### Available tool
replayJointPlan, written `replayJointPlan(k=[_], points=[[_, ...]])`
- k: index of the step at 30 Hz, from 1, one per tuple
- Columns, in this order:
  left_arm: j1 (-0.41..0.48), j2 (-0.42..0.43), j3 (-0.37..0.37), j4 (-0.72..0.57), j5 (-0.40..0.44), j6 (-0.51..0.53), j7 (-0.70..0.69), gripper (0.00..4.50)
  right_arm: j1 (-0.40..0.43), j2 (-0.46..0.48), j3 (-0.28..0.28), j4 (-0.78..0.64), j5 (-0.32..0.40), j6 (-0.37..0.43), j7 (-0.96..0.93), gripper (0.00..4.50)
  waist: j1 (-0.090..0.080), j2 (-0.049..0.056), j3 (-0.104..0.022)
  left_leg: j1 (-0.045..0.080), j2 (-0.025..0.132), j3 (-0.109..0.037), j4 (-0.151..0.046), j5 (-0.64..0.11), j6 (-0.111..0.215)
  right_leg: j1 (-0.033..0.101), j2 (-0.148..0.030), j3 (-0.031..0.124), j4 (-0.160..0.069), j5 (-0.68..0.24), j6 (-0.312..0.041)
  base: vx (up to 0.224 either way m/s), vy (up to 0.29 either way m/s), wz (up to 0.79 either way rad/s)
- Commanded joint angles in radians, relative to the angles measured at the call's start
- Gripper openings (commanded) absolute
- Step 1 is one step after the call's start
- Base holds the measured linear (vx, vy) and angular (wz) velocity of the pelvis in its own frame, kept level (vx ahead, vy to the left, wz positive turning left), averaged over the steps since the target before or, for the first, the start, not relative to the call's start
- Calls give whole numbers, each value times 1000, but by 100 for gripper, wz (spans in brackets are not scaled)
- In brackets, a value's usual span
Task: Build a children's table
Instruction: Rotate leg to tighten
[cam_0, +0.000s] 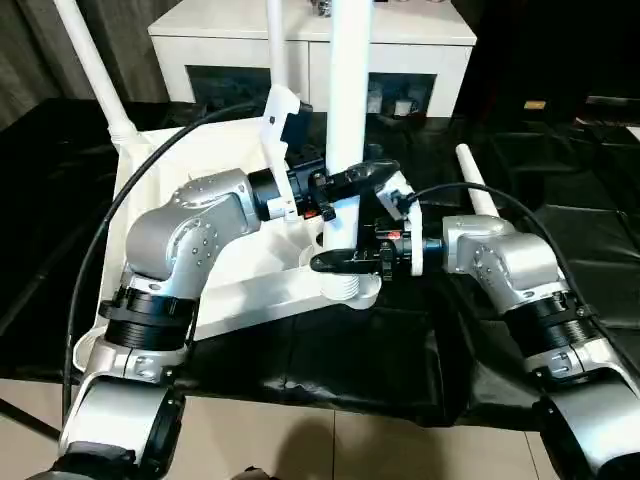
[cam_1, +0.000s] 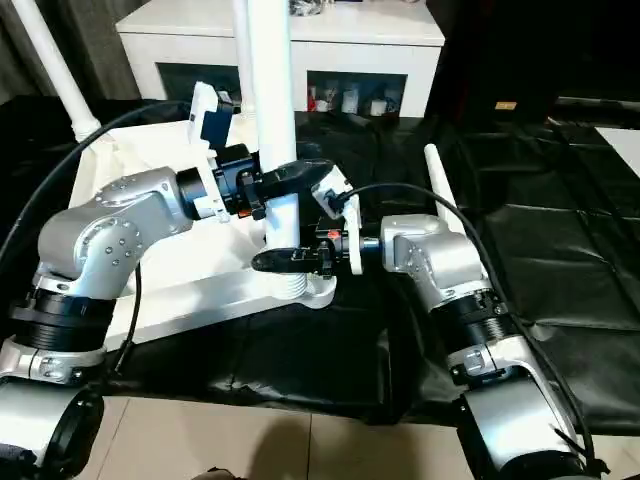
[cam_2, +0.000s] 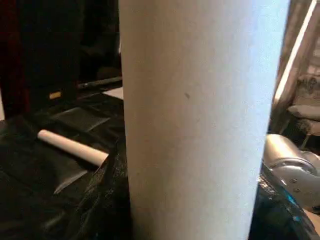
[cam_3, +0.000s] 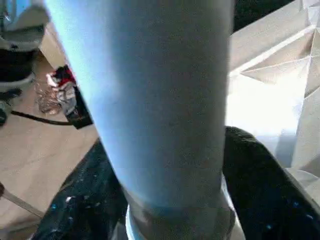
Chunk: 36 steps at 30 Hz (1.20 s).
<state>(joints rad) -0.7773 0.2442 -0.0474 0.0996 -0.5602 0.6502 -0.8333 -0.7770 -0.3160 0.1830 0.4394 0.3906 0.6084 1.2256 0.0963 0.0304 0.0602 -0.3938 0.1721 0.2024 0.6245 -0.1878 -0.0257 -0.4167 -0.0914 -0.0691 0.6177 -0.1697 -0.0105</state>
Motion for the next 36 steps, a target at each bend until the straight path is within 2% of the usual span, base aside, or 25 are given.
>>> replayJointPlan(k=[1, 4, 9, 10, 13, 15, 23, 24, 26, 30, 36], points=[[6, 1, -17, -13, -16, 17, -19, 186, -36, -13, -37, -22, 12, -2, 1, 336, 4, -11, -84, 24, 56, -28, -69, -109, 43, 59, -60, 42, -50, -112, -269, 0, 0, 0], [7, 3, -17, -17, -20, 21, -25, 186, -33, -16, -33, -16, 4, -13, 3, 358, 4, -11, -83, 23, 55, -28, -69, -109, 41, 59, -60, 43, -51, -116, -267, 0, 0, 0], [11, 6, -20, -28, -21, 28, -38, 186, -34, -16, -31, -16, 8, -14, 6, 359, 3, -11, -83, 24, 56, -28, -69, -116, 36, 59, -60, 43, -51, -125, -264, 0, 0, 0], [12, 6, -20, -30, -22, 29, -39, 186, -34, -15, -31, -17, 11, -12, 10, 333, 4, -11, -83, 24, 56, -28, -69, -114, 37, 59, -60, 43, -50, -122, -265, 0, 0, 0], [11, 8, -24, -29, -23, 29, -45, 186, -37, -12, -31, -15, 18, -6, 17, 322, 4, -11, -83, 23, 55, -28, -68, -118, 40, 59, -60, 43, -52, -129, -263, 0, 0, 0], [12, 11, -26, -32, -23, 31, -50, 186, -38, -13, -32, -15, 20, -3, 21, 293, 3, -10, -82, 25, 56, -28, -70, -124, 35, 57, -59, 43, -52, -138, -262, 0, 0, 0], [14, 14, -28, -32, -17, 28, -53, 186, -40, -11, -38, -12, 24, -5, 29, 225, 3, -11, -81, 23, 56, -29, -70, -134, 29, 58, -60, 43, -54, -156, -256, 0, 0, 0], [12, 13, -25, -29, -15, 39, -37, 220, -40, -10, -39, -11, 25, -6, 28, 221, 3, -11, -81, 23, 56, -29, -70, -136, 28, 57, -60, 43, -54, -159, -255, 0, 0, 0], [9, 12, -20, -24, -11, 57, -12, 255, -40, -8, -40, -10, 25, -7, 26, 216, 2, -11, -81, 23, 55, -29, -69, -139, 24, 57, -60, 44, -53, -160, -255, 0, 0, 0], [7, 18, -14, -21, -40, 88, -33, 277, -42, -4, -46, -6, 24, -10, 16, 208, 2, -12, -80, 24, 55, -29, -70, -144, 23, 56, -59, 44, -54, -175, -252, 0, 0, 0], [-13, -9, 100, 15, -122, 105, 6, 324, -19, 11, -100, -27, 56, 6, -41, 199, 2, -12, -80, 24, 54, -30, -70, -155, 17, 55, -59, 44, -55, -182, -251, 0, 0, 0]])
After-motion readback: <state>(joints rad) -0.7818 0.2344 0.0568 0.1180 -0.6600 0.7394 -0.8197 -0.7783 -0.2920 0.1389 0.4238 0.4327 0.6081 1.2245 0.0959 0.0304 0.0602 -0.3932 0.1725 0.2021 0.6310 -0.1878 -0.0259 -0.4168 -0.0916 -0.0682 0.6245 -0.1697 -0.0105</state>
